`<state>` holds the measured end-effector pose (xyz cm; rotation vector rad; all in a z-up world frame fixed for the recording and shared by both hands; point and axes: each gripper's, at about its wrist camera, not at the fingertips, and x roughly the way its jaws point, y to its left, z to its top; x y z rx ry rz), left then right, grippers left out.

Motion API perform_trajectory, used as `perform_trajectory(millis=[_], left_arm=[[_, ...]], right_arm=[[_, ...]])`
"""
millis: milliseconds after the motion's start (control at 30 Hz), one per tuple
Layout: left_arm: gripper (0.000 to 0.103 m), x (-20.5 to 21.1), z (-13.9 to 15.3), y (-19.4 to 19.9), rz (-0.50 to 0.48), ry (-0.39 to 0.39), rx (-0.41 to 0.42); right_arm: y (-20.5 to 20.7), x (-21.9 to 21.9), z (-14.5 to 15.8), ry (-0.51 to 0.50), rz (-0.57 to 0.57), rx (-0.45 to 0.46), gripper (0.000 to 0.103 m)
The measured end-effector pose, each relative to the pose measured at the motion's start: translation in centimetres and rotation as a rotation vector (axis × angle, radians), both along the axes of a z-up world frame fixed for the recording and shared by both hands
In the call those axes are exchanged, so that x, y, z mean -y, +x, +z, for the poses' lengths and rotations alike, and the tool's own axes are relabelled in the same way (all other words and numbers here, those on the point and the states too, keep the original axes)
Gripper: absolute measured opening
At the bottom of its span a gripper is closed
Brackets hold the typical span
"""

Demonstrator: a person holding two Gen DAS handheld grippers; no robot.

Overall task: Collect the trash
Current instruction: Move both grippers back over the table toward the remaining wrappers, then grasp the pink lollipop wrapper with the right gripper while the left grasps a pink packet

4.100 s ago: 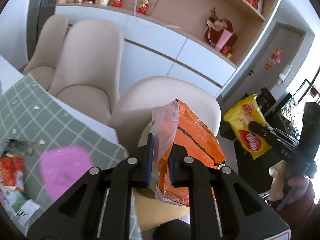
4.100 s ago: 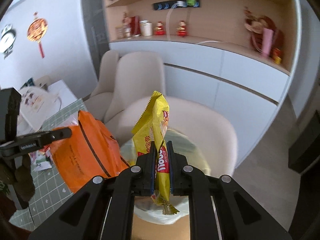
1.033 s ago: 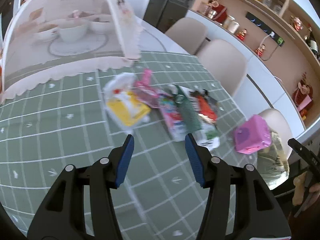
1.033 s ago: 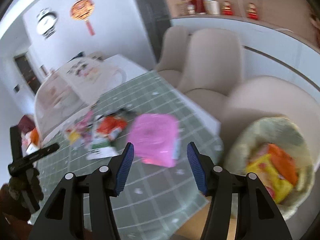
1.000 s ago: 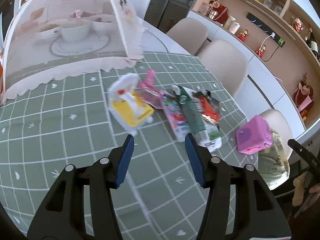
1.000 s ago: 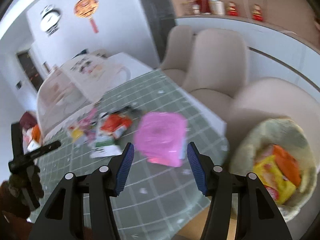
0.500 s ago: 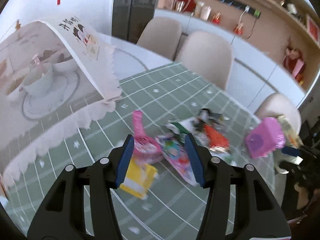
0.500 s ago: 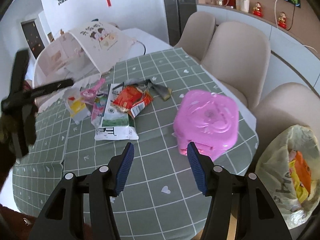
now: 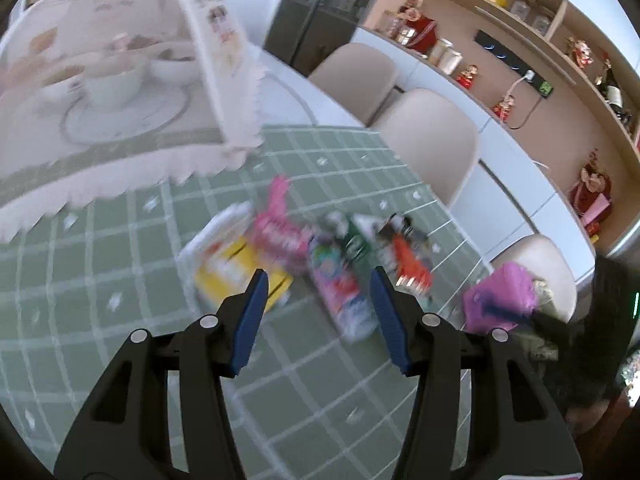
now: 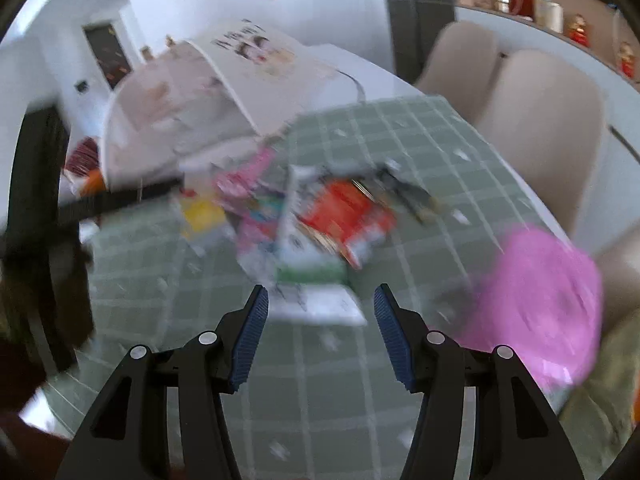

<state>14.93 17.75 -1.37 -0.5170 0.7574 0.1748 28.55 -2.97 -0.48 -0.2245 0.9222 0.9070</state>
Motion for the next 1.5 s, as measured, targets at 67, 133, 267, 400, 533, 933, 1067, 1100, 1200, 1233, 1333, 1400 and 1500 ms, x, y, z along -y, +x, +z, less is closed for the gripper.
perform_trajectory(millis=[67,133,267,400,533,933,1067,1100,1200,1233,1333,1400,1500], left_arm=[[0.050,0.1,-0.4,-1.3,0.025,0.037,-0.030],[0.050,-0.2,-1.0,-2.3,0.042,0.062,-0.074],[0.050,-1.4,-2.0,-4.4,0.068,0.013,-0.083],[0.050,-3.0,-2.4,-6.6,0.109,-0.014,-0.063],[0.050,-4.5,-3.3,-8.2,0.157,-0.050,-0.061],[0.050,-3.9,-3.9,-6.7,0.095,-0.083,-0.047],[0.050,-1.8,-3.6,-4.5,0.006,-0.079,-0.042],[0.050,-1.2,-3.6,-3.8,-0.022,-0.082,-0.040],[0.050,0.6,-3.8,-1.7,-0.070,-0.085,-0.041],[0.050,1.0,-4.0,-1.0,-0.080,-0.099,-0.041],[0.050,1.9,-4.9,1.7,-0.091,-0.147,-0.051],[0.045,2.4,-5.5,3.6,-0.084,-0.172,-0.064],[0.040,3.1,-6.3,6.0,-0.080,-0.161,-0.108]], right_arm=[[0.8,-2.7,0.1,0.018,0.033,0.002,0.053],[1.4,-5.9,0.0,0.049,0.083,-0.021,0.053],[1.8,-12.7,-1.3,0.040,0.242,-0.037,0.053],[2.8,-16.8,-3.2,-0.043,0.298,-0.005,0.053],[4.6,-18.9,-5.8,-0.109,0.315,-0.082,0.053],[5.0,-12.8,0.5,-0.073,0.153,-0.002,0.047],[5.3,-8.1,3.8,-0.044,0.073,0.034,0.047],[5.4,-7.1,4.3,-0.045,0.047,0.040,0.047],[5.4,-3.5,5.4,-0.051,-0.037,0.074,0.047],[5.3,-2.4,5.5,-0.050,-0.060,0.082,0.047],[4.7,0.4,6.1,-0.053,-0.117,0.104,0.047],[4.1,2.2,6.3,-0.046,-0.149,0.116,0.047],[2.9,4.5,6.5,-0.027,-0.181,0.112,0.047]])
